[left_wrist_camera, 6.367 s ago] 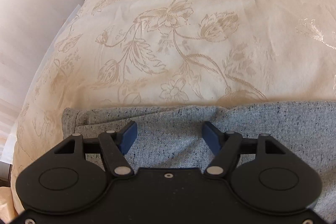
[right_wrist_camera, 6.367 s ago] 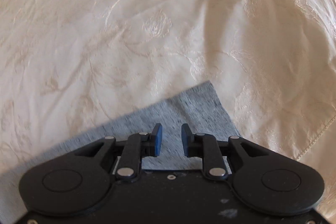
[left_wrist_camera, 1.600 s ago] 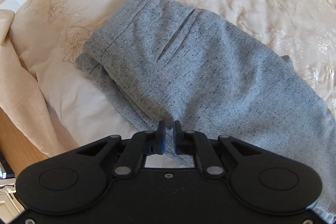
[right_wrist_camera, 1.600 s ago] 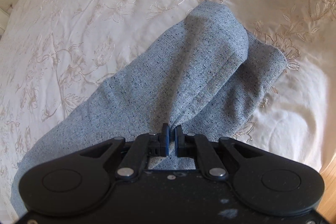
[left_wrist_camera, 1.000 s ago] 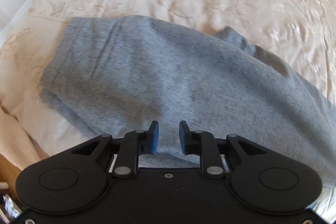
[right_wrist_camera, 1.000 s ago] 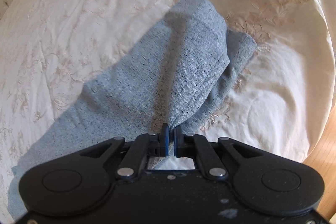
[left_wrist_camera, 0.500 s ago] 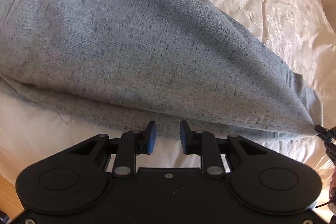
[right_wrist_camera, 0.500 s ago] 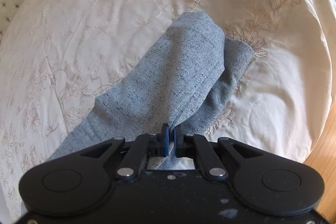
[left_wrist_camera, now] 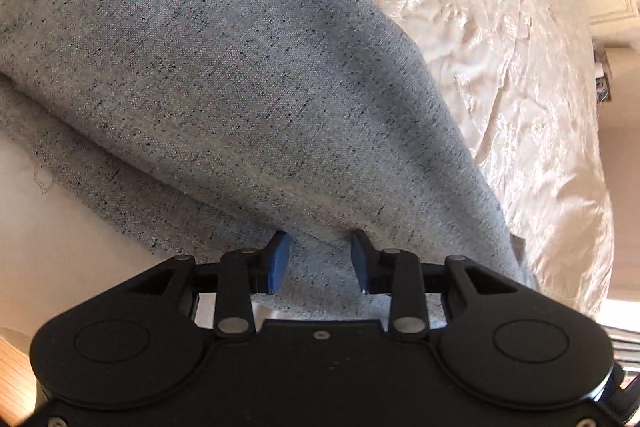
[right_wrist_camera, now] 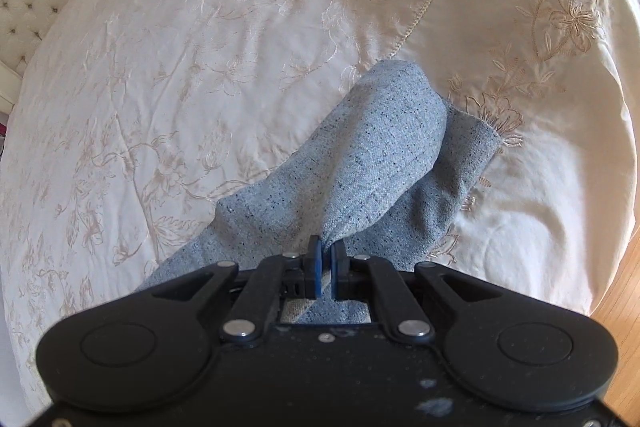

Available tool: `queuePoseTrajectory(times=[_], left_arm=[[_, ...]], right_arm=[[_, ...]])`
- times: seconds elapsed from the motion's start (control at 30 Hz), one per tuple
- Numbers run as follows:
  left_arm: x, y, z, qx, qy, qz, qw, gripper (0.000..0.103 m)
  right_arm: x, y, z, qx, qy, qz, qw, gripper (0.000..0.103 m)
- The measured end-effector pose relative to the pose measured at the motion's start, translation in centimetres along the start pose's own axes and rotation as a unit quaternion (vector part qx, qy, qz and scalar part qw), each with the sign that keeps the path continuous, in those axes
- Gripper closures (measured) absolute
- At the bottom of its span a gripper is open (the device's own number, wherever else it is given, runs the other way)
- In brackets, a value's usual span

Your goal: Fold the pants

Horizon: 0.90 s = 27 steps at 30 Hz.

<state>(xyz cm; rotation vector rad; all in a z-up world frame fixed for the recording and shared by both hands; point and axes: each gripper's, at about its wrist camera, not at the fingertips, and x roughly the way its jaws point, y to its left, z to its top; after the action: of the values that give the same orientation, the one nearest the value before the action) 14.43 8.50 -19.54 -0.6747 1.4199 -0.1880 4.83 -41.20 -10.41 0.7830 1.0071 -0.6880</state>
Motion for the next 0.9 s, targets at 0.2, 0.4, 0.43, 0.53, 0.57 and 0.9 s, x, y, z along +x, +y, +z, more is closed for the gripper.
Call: queuePoseTrajectory(times=[0.2, 0.4, 0.43, 0.53, 0.57, 0.9], left_arm=[[-0.4, 1.2, -0.5, -0.020, -0.008, 0.032, 0.9993, 0.053], [0.4, 1.2, -1.5, -0.028, -0.018, 0.045, 0.9984, 0.053], [0.7, 1.1, -1.4, -0.038, -0.025, 0.045, 0.9980, 0.053], [0.6, 1.0, -0.8, -0.063, -0.048, 0.044, 0.9959, 0.060], [0.4, 0.9, -0.5, -0.070, -0.051, 0.054, 0.9948, 0.072], [-2.5, -0.9, -2.3, -0.019, -0.057, 0.138, 0.9886, 0.094]], right_arm=[[0.2, -0.3, 0.0, 0.002, 0.005, 0.004, 1.000, 0.098], [0.1, -0.1, 0.3, -0.001, 0.004, 0.011, 1.000, 0.098], [0.1, -0.1, 0.4, -0.003, 0.004, 0.012, 1.000, 0.098], [0.1, 0.0, 0.4, -0.007, 0.007, 0.012, 1.000, 0.098], [0.1, 0.0, 0.4, -0.008, 0.008, 0.012, 1.000, 0.098], [1.1, -1.4, -1.3, -0.012, 0.037, -0.005, 0.999, 0.098]])
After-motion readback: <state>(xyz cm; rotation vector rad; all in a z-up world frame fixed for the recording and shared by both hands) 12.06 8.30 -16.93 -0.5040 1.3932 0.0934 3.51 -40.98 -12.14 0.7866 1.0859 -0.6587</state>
